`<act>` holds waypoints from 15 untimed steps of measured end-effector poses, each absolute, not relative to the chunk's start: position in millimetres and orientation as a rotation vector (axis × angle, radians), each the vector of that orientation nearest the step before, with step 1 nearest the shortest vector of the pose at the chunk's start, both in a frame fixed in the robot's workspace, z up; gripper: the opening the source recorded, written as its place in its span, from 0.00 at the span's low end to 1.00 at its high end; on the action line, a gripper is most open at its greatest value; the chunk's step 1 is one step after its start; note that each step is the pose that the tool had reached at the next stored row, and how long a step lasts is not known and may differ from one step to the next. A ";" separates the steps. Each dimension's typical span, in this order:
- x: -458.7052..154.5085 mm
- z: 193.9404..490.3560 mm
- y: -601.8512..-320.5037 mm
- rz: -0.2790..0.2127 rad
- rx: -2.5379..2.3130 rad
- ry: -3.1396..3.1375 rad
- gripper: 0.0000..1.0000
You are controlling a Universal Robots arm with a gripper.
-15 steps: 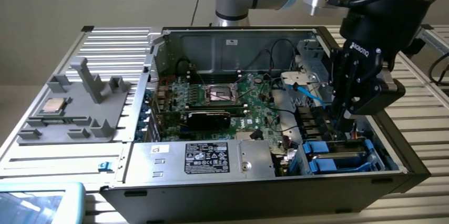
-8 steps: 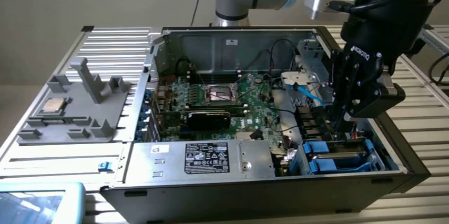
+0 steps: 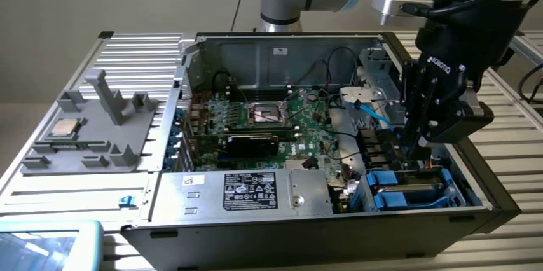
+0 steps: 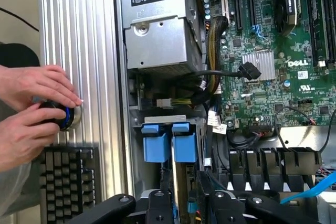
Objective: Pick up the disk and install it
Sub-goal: 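Insert the second disk wire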
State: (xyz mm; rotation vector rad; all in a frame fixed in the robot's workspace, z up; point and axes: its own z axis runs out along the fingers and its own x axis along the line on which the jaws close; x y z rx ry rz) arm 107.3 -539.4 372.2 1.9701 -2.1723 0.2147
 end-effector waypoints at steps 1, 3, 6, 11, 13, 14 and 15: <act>108.0 372.1 -539.5 0.213 1.971 -2.173 0.32; 110.5 372.0 -540.2 0.209 1.973 -2.175 0.32; 110.9 371.9 -541.0 0.203 1.976 -2.178 0.32; 111.0 370.1 -542.5 0.191 1.982 -2.184 0.32; 111.0 369.9 -544.4 0.188 1.984 -2.186 0.32; 111.0 369.6 -545.2 0.186 1.985 -2.187 0.32; 111.0 369.4 -545.9 0.183 1.986 -2.188 0.32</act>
